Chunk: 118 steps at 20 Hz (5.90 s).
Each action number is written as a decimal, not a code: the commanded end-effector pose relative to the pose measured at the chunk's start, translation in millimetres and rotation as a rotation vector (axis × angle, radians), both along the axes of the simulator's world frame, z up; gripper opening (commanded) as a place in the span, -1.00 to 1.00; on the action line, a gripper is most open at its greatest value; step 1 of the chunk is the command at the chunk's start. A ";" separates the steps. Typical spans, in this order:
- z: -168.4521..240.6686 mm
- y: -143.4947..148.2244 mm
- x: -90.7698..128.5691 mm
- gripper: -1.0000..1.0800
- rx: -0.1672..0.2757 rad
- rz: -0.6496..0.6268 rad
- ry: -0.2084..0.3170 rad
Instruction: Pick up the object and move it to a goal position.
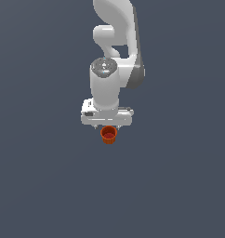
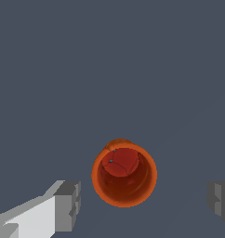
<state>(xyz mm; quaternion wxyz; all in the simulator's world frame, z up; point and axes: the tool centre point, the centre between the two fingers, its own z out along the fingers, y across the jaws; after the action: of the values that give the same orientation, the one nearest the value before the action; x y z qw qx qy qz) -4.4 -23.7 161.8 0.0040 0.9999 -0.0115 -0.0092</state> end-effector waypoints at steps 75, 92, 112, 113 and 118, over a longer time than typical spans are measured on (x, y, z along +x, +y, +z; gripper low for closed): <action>-66.0 29.2 -5.6 0.23 -0.188 -0.801 -0.488; -70.8 31.3 -3.6 0.23 -0.171 -0.838 -0.522; -90.7 23.4 4.8 -1.00 -0.171 -0.839 -0.523; -90.5 24.4 4.8 -1.00 -0.170 -0.839 -0.524; -85.3 19.9 9.3 -1.00 -0.170 -0.839 -0.524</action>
<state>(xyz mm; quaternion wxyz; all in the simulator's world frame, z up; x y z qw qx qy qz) 2.6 -1.1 73.5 0.0786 0.8746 -0.4130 0.2416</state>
